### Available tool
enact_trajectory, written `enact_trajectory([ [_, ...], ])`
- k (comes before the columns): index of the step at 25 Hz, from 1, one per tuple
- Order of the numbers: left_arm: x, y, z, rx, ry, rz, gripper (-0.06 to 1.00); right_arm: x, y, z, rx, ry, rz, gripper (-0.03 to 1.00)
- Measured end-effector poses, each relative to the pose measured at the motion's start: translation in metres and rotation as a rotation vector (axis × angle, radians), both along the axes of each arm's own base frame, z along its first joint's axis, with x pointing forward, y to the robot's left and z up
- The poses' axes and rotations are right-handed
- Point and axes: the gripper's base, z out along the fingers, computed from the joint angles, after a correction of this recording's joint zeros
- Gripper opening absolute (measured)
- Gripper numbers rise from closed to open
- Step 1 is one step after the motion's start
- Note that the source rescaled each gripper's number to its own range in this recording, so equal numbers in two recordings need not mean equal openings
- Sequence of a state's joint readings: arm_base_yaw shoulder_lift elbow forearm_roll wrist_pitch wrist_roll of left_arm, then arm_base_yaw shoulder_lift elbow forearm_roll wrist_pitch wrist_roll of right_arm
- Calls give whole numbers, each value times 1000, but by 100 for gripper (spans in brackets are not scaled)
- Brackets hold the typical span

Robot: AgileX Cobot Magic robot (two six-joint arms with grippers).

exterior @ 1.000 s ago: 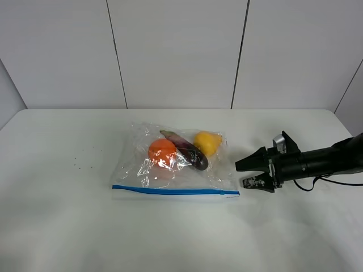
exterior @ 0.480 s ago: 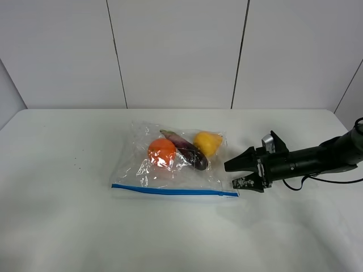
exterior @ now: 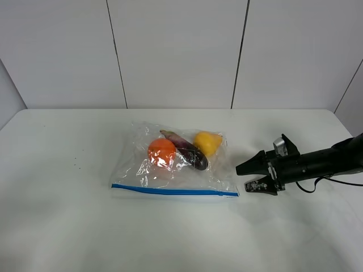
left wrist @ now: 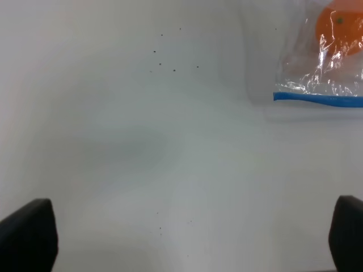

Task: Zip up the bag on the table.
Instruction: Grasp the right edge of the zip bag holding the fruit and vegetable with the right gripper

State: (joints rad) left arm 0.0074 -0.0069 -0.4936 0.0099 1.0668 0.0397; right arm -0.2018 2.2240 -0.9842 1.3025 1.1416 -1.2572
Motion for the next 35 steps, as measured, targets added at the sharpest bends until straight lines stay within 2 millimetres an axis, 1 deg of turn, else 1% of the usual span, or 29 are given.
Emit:
enact_trajectory([
  [26, 0, 0, 0, 0, 0, 0, 100, 2, 1, 1, 11, 12, -27, 100],
  [28, 0, 0, 0, 0, 0, 0, 100, 2, 6, 1, 13, 14, -21, 100],
  [32, 0, 0, 0, 0, 0, 0, 100, 3, 28, 0, 6, 11, 18, 100],
  [35, 0, 0, 0, 0, 0, 0, 100, 2, 41, 1, 11, 9, 42, 100],
])
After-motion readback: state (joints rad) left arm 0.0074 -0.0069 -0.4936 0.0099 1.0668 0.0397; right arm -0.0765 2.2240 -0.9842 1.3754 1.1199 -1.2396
